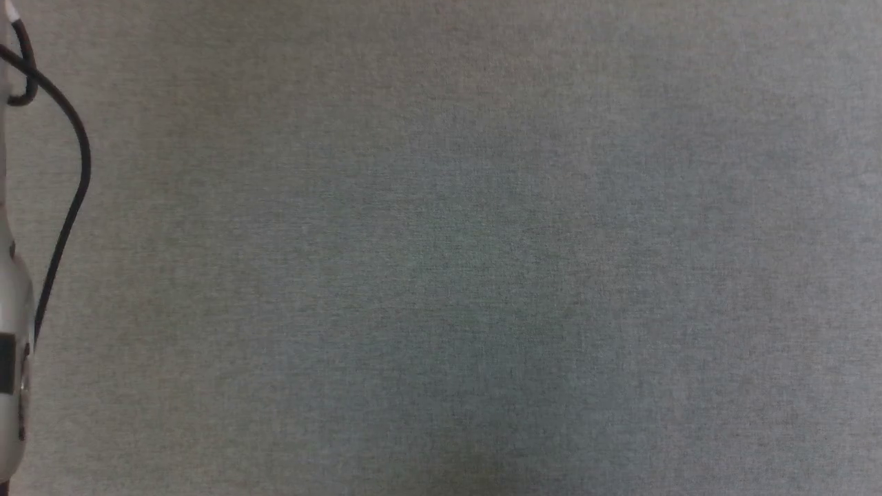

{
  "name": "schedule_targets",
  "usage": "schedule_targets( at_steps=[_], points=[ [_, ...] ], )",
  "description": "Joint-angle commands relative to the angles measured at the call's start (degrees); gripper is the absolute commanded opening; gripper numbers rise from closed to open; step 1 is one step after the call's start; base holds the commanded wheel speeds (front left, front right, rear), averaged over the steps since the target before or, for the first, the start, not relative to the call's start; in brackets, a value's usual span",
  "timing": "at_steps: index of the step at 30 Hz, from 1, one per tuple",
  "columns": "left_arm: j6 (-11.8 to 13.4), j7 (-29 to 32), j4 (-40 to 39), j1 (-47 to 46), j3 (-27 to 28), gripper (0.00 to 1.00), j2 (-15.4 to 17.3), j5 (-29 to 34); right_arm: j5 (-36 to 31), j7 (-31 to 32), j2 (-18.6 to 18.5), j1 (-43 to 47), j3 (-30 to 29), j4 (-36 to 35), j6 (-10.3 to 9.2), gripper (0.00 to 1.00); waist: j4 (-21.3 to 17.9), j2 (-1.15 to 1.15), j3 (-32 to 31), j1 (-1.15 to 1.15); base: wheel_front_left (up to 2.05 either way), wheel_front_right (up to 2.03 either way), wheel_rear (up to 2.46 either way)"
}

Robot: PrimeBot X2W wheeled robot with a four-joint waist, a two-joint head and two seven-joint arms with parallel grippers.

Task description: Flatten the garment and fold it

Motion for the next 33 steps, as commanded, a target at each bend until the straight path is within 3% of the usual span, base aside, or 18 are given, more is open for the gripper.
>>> schedule_targets(
  at_steps=[1,5,11,19,22,26,33],
  points=[
    [0.64,-0.75,1.18,-0.34,0.89,0.00,0.63,-0.55,-0.74,-0.74,-0.68,-0.40,-0.89,0.97,-0.14,0.00,-0.78,0.00,1.43,-0.01,0.00,0.00,0.00],
    [-1.29,-1.54,3.58,2.89,0.65,0.00,-0.92,-3.04,0.29,-0.81,-0.89,1.66,0.93,2.87,-0.14,0.00,-0.21,0.00,1.28,-0.01,0.00,0.00,0.00],
    [-5.78,-2.69,6.16,15.18,-0.47,0.00,-3.99,-8.33,7.69,0.29,-3.72,13.74,8.19,2.43,-0.14,0.00,0.60,0.00,-1.74,-0.01,0.00,0.00,0.00],
    [-9.96,-2.93,3.51,39.18,-5.10,0.00,-4.66,-12.46,20.35,4.19,-11.49,39.18,13.81,-8.86,-0.14,0.00,1.50,0.00,-9.78,-0.01,0.00,0.00,0.00],
    [-10.28,-1.72,-0.08,48.28,-6.92,0.00,-3.41,-13.29,22.62,6.95,-14.54,49.32,13.03,-14.55,-0.14,0.00,1.69,0.00,-12.71,-0.01,0.00,0.00,0.00],
    [-8.51,0.24,-6.37,60.39,-8.77,0.00,-1.45,-13.90,23.32,10.08,-16.60,63.51,9.21,-21.96,-0.14,0.00,1.99,0.00,-16.09,-0.01,0.00,0.00,0.00],
    [-5.42,4.55,-19.20,77.87,-11.17,0.00,1.55,-16.63,21.74,18.29,-13.30,87.20,0.45,-33.79,-0.14,0.00,3.20,0.00,-20.00,-0.01,0.00,0.00,0.00]
  ],
)
